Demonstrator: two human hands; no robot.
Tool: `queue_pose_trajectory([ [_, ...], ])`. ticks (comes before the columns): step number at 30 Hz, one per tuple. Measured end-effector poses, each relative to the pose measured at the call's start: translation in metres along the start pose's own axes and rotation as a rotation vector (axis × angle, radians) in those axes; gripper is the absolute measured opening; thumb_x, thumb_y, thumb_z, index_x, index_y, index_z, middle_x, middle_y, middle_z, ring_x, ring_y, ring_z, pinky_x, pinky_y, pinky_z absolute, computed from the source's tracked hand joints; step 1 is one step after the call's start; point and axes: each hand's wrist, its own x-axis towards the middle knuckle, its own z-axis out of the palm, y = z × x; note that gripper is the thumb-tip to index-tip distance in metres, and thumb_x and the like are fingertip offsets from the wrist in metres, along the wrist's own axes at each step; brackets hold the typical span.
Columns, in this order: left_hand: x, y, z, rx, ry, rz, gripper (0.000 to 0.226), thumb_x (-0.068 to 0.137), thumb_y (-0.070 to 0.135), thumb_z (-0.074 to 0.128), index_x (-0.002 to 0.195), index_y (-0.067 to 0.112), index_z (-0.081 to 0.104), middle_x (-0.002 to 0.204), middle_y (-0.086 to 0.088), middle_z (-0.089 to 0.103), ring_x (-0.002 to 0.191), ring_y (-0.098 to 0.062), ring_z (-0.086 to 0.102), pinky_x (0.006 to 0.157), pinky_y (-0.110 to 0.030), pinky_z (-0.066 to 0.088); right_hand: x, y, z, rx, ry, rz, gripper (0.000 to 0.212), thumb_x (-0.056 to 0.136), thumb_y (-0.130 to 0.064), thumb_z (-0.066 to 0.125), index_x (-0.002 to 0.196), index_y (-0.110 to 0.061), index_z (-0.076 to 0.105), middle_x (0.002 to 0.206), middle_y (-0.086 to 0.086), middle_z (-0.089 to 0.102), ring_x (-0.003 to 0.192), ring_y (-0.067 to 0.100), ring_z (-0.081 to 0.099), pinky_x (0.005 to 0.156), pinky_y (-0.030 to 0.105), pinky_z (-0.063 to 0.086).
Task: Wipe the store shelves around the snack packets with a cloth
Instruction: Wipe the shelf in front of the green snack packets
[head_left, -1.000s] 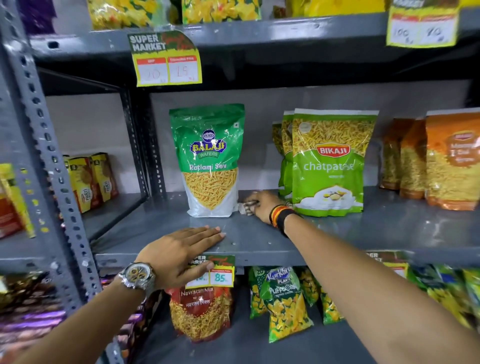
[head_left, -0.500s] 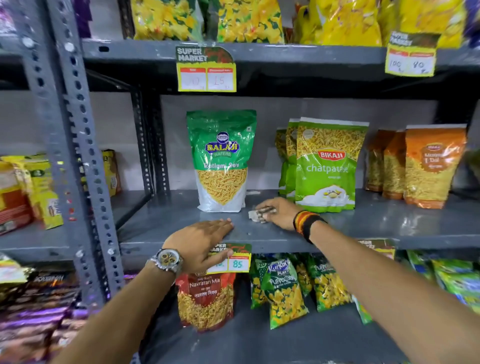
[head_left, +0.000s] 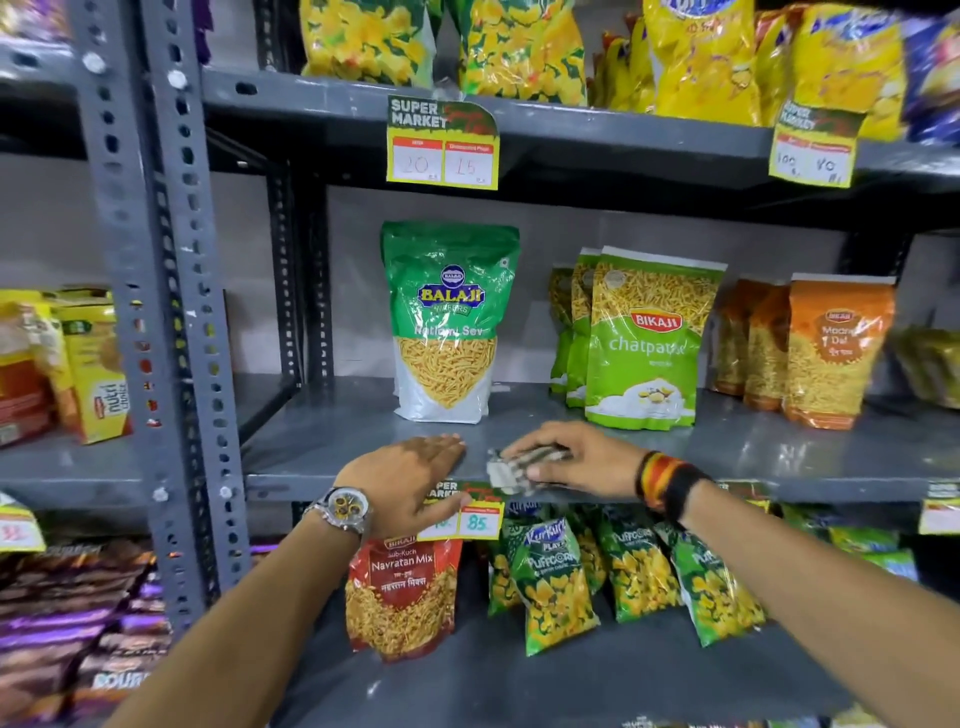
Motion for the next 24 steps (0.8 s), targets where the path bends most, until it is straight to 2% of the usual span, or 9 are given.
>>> queue_pose_trajectory([
  [2,0.0,0.0,-0.001,-0.004,-0.018,-0.009,0.079,0.1,0.068,0.028,0.159,0.015,0.028,0.163,-0.007,0.036,0.147,-0.023,0.038,0.118,-0.041,0.037,-0.018,0.011,-0.024,0.071,0.027,0.014,0.032,0.091,-0.01,0.064,0.121,-0.018,0.067,0.115,-0.006,0.068,0.1,0.003,0.063,0.087,0.012,0.049],
  [5,0.002,0.002,-0.001,-0.014,-0.024,-0.034,0.08,0.099,0.07,0.027,0.159,0.018,0.029,0.162,-0.005,0.038,0.146,-0.022,0.04,0.117,-0.041,0.037,-0.019,0.045,-0.067,0.139,0.261,0.041,0.031,0.091,-0.006,0.063,0.12,-0.018,0.068,0.121,-0.002,0.067,0.113,0.014,0.063,0.094,0.017,0.049],
  [8,0.016,0.019,-0.004,-0.002,-0.005,-0.04,0.083,0.097,0.073,0.026,0.157,0.016,0.033,0.159,-0.008,0.043,0.141,-0.026,0.047,0.114,-0.042,0.042,-0.005,0.083,-0.09,0.122,0.362,0.1,0.029,0.089,-0.004,0.065,0.115,-0.014,0.07,0.122,0.006,0.068,0.116,0.021,0.061,0.102,0.034,0.05],
  [10,0.035,0.041,-0.005,0.018,-0.005,-0.022,0.085,0.096,0.072,0.027,0.156,0.013,0.034,0.158,-0.011,0.044,0.14,-0.028,0.049,0.113,-0.042,0.043,0.002,0.1,-0.092,0.088,0.329,0.12,0.03,0.087,-0.003,0.067,0.114,-0.014,0.071,0.119,0.007,0.07,0.112,0.019,0.064,0.103,0.039,0.05],
  [13,0.063,0.073,0.002,0.017,-0.027,-0.019,0.083,0.097,0.07,0.031,0.157,0.013,0.032,0.159,-0.011,0.043,0.142,-0.028,0.046,0.115,-0.042,0.041,0.012,0.12,-0.077,0.003,0.284,0.13,0.032,0.082,-0.008,0.072,0.111,-0.023,0.074,0.112,-0.001,0.074,0.105,0.013,0.068,0.098,0.035,0.054],
  [17,0.076,0.089,0.01,-0.009,-0.025,-0.077,0.081,0.097,0.071,0.03,0.158,0.018,0.031,0.16,-0.007,0.042,0.144,-0.025,0.044,0.117,-0.041,0.038,0.021,0.143,-0.064,-0.054,0.268,0.099,0.031,0.084,-0.018,0.071,0.112,-0.031,0.072,0.122,-0.004,0.07,0.113,0.018,0.064,0.099,0.04,0.051],
  [21,0.075,0.091,0.01,-0.009,0.006,-0.082,0.075,0.099,0.067,0.037,0.158,0.02,0.033,0.159,-0.003,0.043,0.143,-0.021,0.044,0.117,-0.036,0.035,0.022,0.149,-0.073,0.022,0.163,0.036,0.032,0.088,-0.013,0.066,0.118,-0.025,0.07,0.127,0.001,0.067,0.118,0.02,0.061,0.102,0.038,0.049],
  [24,0.075,0.095,0.007,-0.011,-0.001,-0.088,0.074,0.099,0.065,0.038,0.158,0.021,0.032,0.159,-0.001,0.043,0.143,-0.02,0.044,0.117,-0.035,0.033,-0.006,0.141,-0.076,0.037,0.1,-0.026,0.032,0.09,-0.013,0.064,0.119,-0.025,0.07,0.125,-0.003,0.067,0.115,0.015,0.061,0.101,0.033,0.048],
])
